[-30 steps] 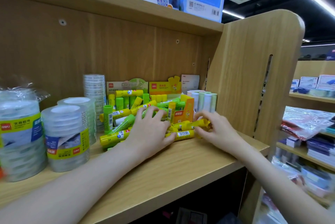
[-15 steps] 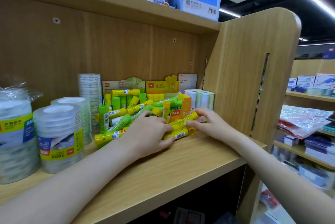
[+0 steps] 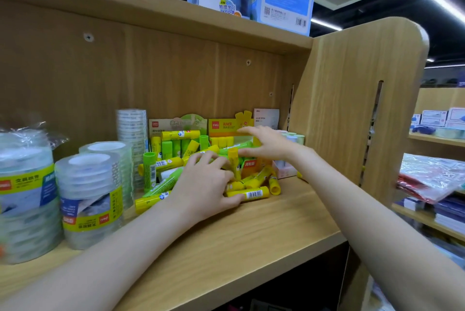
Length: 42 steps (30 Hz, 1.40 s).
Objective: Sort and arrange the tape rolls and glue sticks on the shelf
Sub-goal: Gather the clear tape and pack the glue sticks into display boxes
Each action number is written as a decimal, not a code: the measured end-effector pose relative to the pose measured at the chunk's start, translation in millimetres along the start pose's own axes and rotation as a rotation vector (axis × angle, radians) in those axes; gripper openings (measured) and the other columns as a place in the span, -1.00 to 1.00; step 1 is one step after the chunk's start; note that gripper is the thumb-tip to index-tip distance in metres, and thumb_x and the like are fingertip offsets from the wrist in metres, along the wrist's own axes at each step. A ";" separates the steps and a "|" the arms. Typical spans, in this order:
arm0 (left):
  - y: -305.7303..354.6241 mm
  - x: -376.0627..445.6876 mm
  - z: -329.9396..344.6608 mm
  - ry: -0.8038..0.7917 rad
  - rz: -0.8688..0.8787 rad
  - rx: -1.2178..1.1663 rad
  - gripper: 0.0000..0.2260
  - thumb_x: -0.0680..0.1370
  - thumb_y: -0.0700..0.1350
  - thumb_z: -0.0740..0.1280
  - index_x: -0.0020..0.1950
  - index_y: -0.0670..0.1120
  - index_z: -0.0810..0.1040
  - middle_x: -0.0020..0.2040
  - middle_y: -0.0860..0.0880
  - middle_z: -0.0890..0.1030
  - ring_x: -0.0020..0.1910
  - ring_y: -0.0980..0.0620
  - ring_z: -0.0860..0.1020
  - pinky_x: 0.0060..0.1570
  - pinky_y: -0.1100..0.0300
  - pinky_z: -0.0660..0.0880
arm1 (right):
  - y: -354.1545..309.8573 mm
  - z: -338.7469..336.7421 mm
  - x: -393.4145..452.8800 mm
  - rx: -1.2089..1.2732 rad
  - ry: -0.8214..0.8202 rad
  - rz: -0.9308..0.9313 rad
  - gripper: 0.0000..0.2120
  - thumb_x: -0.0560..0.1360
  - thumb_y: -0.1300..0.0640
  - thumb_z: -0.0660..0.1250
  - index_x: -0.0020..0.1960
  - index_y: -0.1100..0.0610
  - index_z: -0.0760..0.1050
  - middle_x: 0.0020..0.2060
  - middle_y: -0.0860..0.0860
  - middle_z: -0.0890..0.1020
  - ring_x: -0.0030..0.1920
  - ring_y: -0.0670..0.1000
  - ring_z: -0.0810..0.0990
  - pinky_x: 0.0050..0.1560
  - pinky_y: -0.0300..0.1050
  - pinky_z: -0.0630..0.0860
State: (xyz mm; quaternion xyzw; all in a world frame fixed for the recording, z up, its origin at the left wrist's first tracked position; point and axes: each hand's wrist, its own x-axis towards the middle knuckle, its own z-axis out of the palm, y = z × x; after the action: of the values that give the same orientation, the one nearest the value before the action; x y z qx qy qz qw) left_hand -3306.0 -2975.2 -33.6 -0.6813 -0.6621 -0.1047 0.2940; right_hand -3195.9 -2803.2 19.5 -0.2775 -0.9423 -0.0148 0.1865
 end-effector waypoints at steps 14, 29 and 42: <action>-0.6 0.1 9.8 -0.100 0.036 0.019 -0.49 0.58 0.23 0.02 0.51 0.22 -0.02 0.54 0.12 -0.17 0.52 0.00 -0.20 0.45 -0.04 -0.14 | 3.4 5.8 25.1 -0.170 0.084 -0.075 -0.61 0.51 -0.12 0.26 0.26 0.03 0.47 0.09 0.08 0.49 0.21 0.10 0.41 0.23 0.01 0.19; -4.2 1.5 12.9 0.074 -0.039 0.089 -0.50 0.35 0.28 0.07 -0.02 0.06 0.65 0.02 -0.04 0.63 0.12 -0.16 0.57 0.08 -0.21 0.46 | -1.4 -20.9 9.5 0.434 0.221 -0.071 -0.84 0.42 0.25 0.43 0.00 0.15 0.57 -0.19 0.13 0.66 -0.32 0.00 0.65 -0.24 -0.27 0.57; -4.9 1.1 15.6 0.101 -0.017 0.095 -0.41 0.35 0.27 0.06 0.13 -0.06 0.59 -0.02 -0.08 0.63 0.05 -0.18 0.59 0.03 -0.18 0.49 | -5.2 9.7 -126.4 1.239 0.144 0.255 -0.89 0.46 0.29 0.35 -0.02 0.25 0.57 -0.22 0.17 0.65 -0.26 0.00 0.63 -0.18 -0.22 0.59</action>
State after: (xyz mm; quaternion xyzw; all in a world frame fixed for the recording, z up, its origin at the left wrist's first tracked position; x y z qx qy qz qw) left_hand -3314.4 -2966.2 -44.3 -0.6549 -0.6562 -0.1101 0.3582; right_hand -3103.8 -2871.8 -34.6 -0.2263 -0.7207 0.5368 0.3758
